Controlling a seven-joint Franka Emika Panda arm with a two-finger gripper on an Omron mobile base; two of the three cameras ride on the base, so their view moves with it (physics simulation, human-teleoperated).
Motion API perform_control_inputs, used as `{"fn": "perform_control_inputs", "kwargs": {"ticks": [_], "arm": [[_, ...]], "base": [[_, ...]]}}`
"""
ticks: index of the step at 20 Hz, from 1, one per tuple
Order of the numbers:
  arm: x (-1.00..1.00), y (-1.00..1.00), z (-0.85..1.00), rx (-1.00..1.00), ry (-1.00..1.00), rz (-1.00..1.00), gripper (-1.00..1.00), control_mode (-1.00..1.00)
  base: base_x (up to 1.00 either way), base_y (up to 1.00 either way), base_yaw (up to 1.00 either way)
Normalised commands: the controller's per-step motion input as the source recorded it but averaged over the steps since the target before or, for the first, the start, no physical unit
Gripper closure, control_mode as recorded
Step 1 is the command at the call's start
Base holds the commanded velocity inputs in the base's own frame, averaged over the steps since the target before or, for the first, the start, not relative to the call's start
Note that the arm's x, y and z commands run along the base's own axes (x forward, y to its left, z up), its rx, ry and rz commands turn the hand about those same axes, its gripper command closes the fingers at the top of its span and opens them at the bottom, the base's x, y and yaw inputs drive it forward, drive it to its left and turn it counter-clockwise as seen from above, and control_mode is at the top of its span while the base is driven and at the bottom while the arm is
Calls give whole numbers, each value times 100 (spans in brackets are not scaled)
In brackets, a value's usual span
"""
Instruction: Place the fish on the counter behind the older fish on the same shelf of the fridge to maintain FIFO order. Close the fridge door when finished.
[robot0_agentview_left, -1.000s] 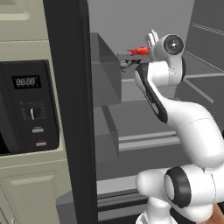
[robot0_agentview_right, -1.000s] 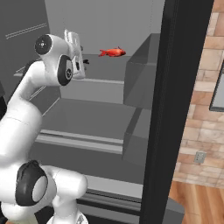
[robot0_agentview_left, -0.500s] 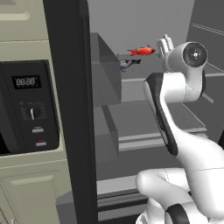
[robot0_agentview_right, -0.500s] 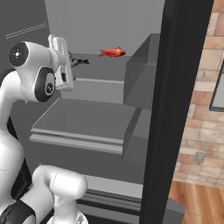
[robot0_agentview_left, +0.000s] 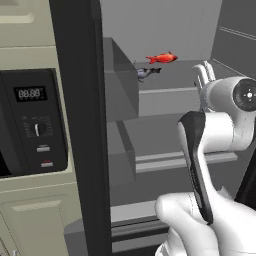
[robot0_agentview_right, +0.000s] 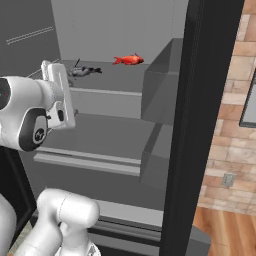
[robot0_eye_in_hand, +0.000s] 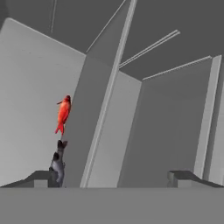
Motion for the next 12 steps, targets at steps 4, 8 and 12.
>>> {"fn": "perform_control_inputs", "kwargs": {"ticks": [4,8,12], "arm": [[-11,0,-15,-1,2,0,-100,-100],[-72,-13,-20,0,0,0,-100,-100],[-62,-9,-19,0,3,0,-100,100]], "base": [[0,0,0],[0,0,0],[-25,-1,0]]}}
